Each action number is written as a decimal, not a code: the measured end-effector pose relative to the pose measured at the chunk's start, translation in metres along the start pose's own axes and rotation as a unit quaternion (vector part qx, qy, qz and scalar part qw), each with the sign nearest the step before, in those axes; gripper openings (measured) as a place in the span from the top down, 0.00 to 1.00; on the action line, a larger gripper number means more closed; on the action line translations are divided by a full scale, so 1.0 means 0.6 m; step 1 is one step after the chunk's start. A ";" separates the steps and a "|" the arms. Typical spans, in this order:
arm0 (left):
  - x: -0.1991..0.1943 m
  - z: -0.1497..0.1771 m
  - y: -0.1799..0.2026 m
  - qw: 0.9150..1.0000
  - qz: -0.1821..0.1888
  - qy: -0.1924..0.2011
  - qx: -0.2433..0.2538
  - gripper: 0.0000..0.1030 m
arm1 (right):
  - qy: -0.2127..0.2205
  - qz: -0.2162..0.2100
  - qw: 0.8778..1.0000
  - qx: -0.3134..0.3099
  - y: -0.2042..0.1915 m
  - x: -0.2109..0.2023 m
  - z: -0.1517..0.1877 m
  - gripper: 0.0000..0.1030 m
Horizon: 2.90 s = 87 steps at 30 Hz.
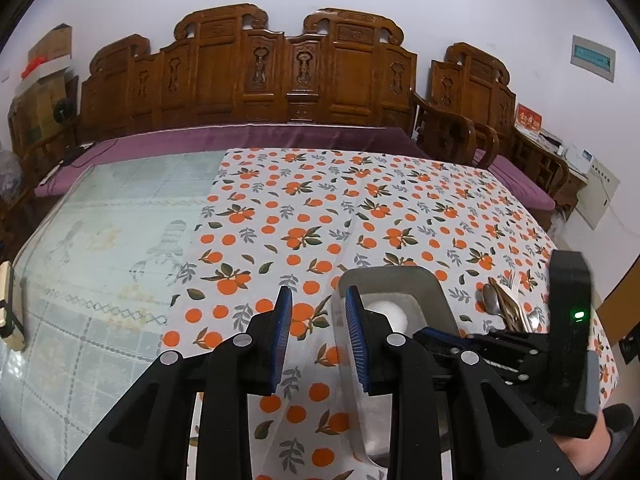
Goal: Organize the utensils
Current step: 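Lower the chopstick into the metal tray and open the right tool, then grasp the white plastic knife from the utensil pile with the right tool, then grasp a wooden chopstick with the left tool while the right tool holds the white knife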
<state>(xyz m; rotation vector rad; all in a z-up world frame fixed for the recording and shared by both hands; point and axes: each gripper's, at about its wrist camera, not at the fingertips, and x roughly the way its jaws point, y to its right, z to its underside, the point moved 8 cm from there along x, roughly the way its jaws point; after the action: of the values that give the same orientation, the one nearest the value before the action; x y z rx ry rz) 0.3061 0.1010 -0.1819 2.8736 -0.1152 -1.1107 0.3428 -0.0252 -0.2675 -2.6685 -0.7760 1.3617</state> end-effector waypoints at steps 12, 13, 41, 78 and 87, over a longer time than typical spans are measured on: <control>-0.004 0.007 0.096 0.999 0.032 0.006 0.029 0.63 | 0.056 0.078 0.995 -0.028 0.135 -0.164 0.004 0.93; -0.006 0.008 0.109 0.999 0.037 0.009 0.033 0.63 | 0.058 0.087 0.994 -0.026 0.151 -0.176 0.005 0.93; 0.039 0.087 0.282 0.993 0.062 -0.022 0.100 0.54 | 0.016 0.120 0.992 -0.024 0.298 -0.110 0.089 0.86; 0.114 0.166 0.414 0.987 0.071 -0.078 0.122 0.54 | 0.047 0.099 0.993 0.040 0.379 -0.181 0.073 0.96; 0.165 0.184 0.445 0.986 0.043 -0.103 0.125 0.56 | 0.060 0.088 0.993 0.051 0.377 -0.194 0.067 0.96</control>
<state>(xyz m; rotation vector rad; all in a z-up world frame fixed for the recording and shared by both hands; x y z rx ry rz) 0.2918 -0.1767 -0.3081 2.9177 -0.4139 -1.4706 0.3481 -0.2825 -0.2643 -2.7627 -0.4567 1.2217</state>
